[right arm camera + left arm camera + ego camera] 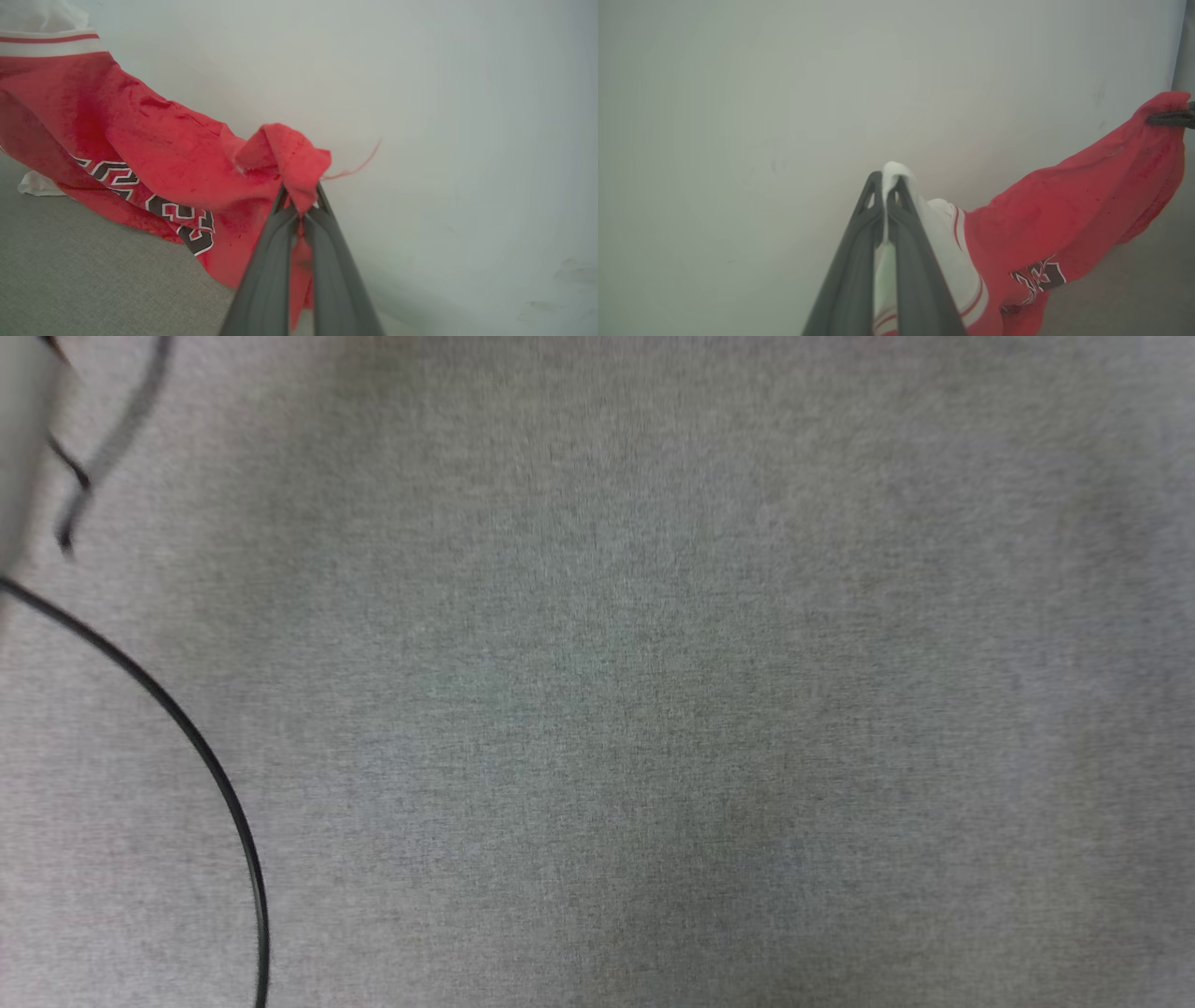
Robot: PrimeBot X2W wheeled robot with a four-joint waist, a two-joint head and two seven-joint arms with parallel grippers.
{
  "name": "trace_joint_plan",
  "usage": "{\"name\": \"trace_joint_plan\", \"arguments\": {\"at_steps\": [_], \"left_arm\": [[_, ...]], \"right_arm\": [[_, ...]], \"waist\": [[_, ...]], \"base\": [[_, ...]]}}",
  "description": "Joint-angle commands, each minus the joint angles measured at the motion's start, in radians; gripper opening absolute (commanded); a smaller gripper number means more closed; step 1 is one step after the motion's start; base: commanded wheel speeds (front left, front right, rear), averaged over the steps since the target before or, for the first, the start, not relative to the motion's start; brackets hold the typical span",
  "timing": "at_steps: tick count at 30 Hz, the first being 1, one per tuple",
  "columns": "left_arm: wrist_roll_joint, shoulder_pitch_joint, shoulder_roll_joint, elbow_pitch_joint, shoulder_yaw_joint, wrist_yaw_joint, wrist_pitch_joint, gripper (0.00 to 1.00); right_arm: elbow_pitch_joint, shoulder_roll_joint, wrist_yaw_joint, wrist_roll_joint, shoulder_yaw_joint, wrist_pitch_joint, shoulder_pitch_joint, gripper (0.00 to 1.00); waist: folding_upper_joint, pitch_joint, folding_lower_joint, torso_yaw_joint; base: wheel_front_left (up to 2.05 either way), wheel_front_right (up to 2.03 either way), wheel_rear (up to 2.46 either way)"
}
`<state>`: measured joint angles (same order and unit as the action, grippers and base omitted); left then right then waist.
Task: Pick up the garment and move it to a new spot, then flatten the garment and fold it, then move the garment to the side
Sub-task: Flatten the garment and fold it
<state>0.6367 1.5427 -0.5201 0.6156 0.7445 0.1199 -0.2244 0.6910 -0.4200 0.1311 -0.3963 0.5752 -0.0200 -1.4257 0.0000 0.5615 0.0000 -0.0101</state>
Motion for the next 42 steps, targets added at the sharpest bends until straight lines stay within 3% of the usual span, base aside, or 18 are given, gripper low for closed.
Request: {"name": "trace_joint_plan", "arguments": {"at_steps": [1,12,20,30,36,42], "left_arm": [[0.010,-0.073,-0.002,-0.015,0.011,-0.006,-0.009,0.00],[0.066,-0.589,-0.080,-0.224,0.056,-0.124,-0.033,0.00],[0.114,-0.924,-0.146,-0.418,0.119,-0.219,-0.019,0.00],[0.200,-1.265,-0.221,-0.587,0.182,-0.338,0.007,0.00],[0.270,-1.431,-0.256,-0.671,0.189,-0.408,0.003,0.00],[0.327,-1.536,-0.280,-0.720,0.209,-0.422,0.016,0.00]], "right_arm": [[-0.004,0.001,-0.001,-0.021,0.016,0.017,0.055,0.00],[-0.042,-0.041,-0.001,-0.152,0.169,0.061,0.394,0.00],[-0.120,-0.143,-0.001,-0.262,0.241,0.084,0.640,0.00],[-0.243,-0.259,-0.001,-0.312,0.235,0.094,0.967,0.00],[-0.298,-0.294,-0.001,-0.311,0.182,0.100,1.153,0.00],[-0.386,-0.329,-0.001,-0.316,0.107,0.068,1.320,0.00]], "waist": [[0.0000,-0.050,0.0000,0.002],[0.0000,-0.222,0.0000,0.000],[0.0000,-0.345,0.0000,0.007],[0.0000,-0.476,0.0000,0.005],[0.0000,-0.529,0.0000,0.013],[0.0000,-0.548,0.0000,0.027]], "base": [[0.00,0.00,0.00],[0.00,0.00,0.00],[0.00,0.00,0.00],[0.00,0.00,0.00],[0.00,0.00,0.00],[0.00,0.00,0.00]]}}
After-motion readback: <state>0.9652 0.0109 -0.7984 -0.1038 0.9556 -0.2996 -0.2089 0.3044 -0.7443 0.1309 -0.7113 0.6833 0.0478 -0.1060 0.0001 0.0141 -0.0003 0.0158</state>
